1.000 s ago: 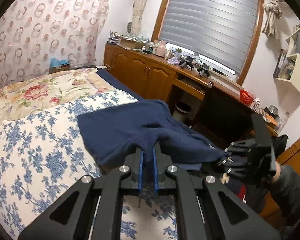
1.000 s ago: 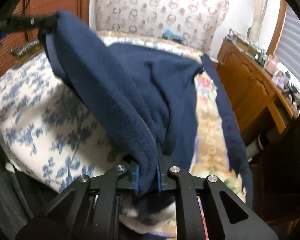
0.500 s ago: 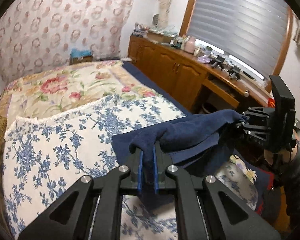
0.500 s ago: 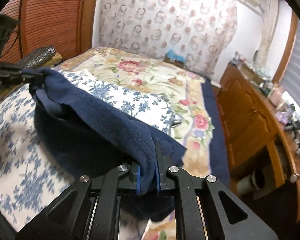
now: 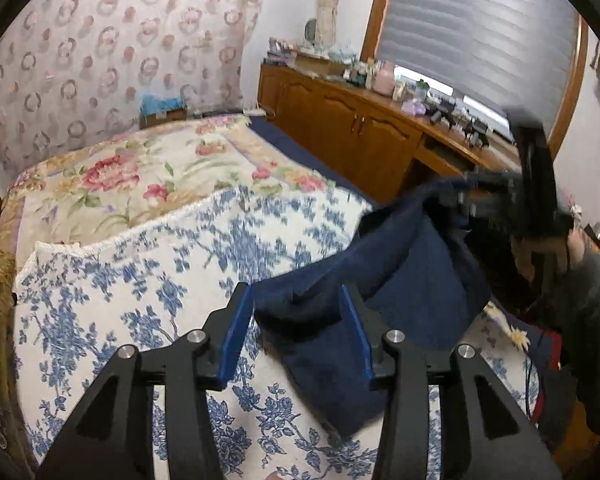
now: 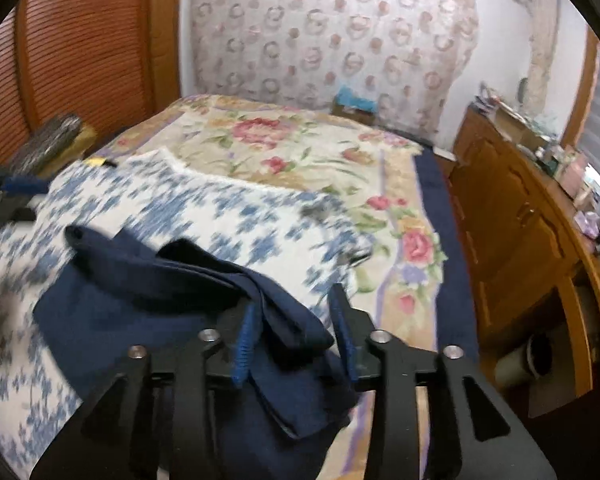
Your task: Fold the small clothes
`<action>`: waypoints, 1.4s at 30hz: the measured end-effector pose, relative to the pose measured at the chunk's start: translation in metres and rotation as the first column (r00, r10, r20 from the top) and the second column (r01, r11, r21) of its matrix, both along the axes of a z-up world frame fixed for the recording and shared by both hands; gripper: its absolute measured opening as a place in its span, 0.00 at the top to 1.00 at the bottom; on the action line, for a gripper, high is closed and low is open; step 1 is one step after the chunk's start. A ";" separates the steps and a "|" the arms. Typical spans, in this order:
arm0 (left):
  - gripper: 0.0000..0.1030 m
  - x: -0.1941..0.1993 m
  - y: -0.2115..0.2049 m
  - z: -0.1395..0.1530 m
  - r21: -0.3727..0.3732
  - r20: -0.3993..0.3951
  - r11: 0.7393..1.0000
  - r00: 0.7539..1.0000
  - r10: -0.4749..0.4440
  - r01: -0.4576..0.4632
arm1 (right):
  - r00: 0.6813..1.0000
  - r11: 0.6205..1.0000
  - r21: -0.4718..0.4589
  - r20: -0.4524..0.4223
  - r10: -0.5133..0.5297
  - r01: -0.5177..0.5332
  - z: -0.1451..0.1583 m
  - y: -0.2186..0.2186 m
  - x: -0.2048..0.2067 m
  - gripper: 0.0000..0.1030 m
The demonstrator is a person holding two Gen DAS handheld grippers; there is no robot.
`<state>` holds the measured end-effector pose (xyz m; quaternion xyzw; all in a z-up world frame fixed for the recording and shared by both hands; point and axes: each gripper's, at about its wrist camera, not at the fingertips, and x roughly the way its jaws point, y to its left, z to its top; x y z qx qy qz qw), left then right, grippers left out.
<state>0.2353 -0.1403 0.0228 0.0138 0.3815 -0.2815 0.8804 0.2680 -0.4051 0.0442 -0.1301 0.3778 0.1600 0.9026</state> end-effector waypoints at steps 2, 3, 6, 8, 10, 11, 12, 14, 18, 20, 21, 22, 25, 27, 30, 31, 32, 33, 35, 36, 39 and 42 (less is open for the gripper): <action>0.57 0.005 -0.003 -0.010 0.018 -0.025 1.000 1.000 -0.006 0.006 | 0.999 0.999 -0.004 0.012 -0.044 0.044 0.003 -0.004 0.009 0.62; 0.57 0.007 -0.004 -0.016 0.026 -0.036 1.000 0.999 -0.008 0.009 | 0.997 0.997 -0.021 0.028 -0.072 0.072 0.005 -0.006 0.012 0.62; 0.56 0.013 -0.008 -0.031 0.049 -0.062 0.999 0.998 -0.014 0.017 | 0.988 0.990 -0.027 0.064 -0.139 0.141 0.011 -0.018 0.019 0.61; 0.56 0.019 -0.011 -0.039 0.057 -0.080 0.998 0.997 -0.008 0.013 | 0.986 0.988 -0.016 0.054 -0.156 0.157 0.014 -0.023 0.018 0.57; 0.55 0.025 -0.013 -0.045 0.064 -0.091 0.998 0.996 -0.005 0.011 | 0.986 0.988 0.004 0.057 -0.156 0.156 0.016 -0.027 0.010 0.51; 0.55 0.028 -0.013 -0.048 0.065 -0.099 0.998 0.995 -0.004 0.011 | 0.987 0.987 0.027 0.046 -0.157 0.156 0.015 -0.029 0.004 0.48; 0.55 0.033 -0.013 -0.051 0.063 -0.114 0.998 0.994 -0.001 0.008 | 0.987 0.987 0.048 0.033 -0.154 0.153 0.014 -0.030 0.000 0.43; 0.55 0.039 -0.012 -0.057 0.055 -0.136 0.998 0.991 -0.001 0.009 | 0.988 0.985 0.081 0.005 -0.155 0.154 0.008 -0.033 -0.012 0.39; 0.54 0.047 -0.014 -0.065 0.049 -0.165 0.999 0.986 -0.012 0.020 | 0.983 0.975 0.136 -0.072 -0.168 0.177 -0.016 -0.038 -0.026 0.36; 0.54 0.049 -0.015 -0.068 0.046 -0.176 0.999 0.984 -0.014 0.022 | 0.979 0.973 0.134 -0.095 -0.179 0.191 -0.028 -0.039 -0.028 0.35; 0.53 0.049 -0.015 -0.069 0.046 -0.176 0.999 0.984 -0.014 0.023 | 0.977 0.970 0.145 -0.112 -0.181 0.196 -0.034 -0.041 -0.026 0.35; 0.53 0.049 -0.016 -0.069 0.049 -0.171 0.999 0.985 -0.014 0.023 | 0.975 0.966 0.159 -0.126 -0.185 0.204 -0.037 -0.043 -0.025 0.35; 0.52 0.050 -0.016 -0.069 0.048 -0.169 0.999 0.986 -0.011 0.019 | 0.968 0.953 0.201 -0.158 -0.197 0.226 -0.050 -0.049 -0.020 0.30; 0.52 0.052 -0.017 -0.069 0.045 -0.171 0.999 0.985 -0.008 0.016 | 0.964 0.946 0.225 -0.181 -0.193 0.232 -0.056 -0.051 -0.017 0.28; 0.52 0.055 -0.018 -0.069 0.030 -0.180 1.000 0.984 -0.004 0.010 | 0.959 0.935 0.273 -0.229 -0.167 0.228 -0.066 -0.051 -0.013 0.27; 0.52 0.056 -0.017 -0.069 0.021 -0.184 1.000 0.983 -0.004 0.008 | 0.958 0.934 0.279 -0.238 -0.158 0.223 -0.068 -0.049 -0.013 0.27; 0.52 0.057 -0.017 -0.069 0.010 -0.189 1.000 0.982 -0.005 0.007 | 0.959 0.935 0.279 -0.239 -0.155 0.220 -0.068 -0.048 -0.013 0.27; 0.52 0.058 -0.018 -0.069 -0.003 -0.196 1.000 0.981 -0.006 0.006 | 0.959 0.934 0.283 -0.239 -0.152 0.219 -0.068 -0.047 -0.013 0.27; 0.52 0.060 -0.018 -0.069 -0.027 -0.207 1.000 0.978 -0.015 0.010 | 0.955 0.927 0.303 -0.257 -0.146 0.223 -0.069 -0.049 -0.014 0.28; 0.52 0.060 -0.019 -0.069 -0.037 -0.210 0.999 0.978 -0.021 0.013 | 0.954 0.925 0.307 -0.262 -0.142 0.222 -0.070 -0.048 -0.015 0.29; 0.56 0.060 -0.023 -0.069 -0.055 -0.213 0.998 0.976 -0.034 0.023 | 0.952 0.919 0.326 -0.275 -0.133 0.222 -0.072 -0.049 -0.016 0.34; 0.67 0.060 -0.025 -0.068 -0.067 -0.213 0.997 0.976 -0.047 0.034 | 0.956 0.919 0.333 -0.268 -0.123 0.211 -0.070 -0.047 -0.018 0.45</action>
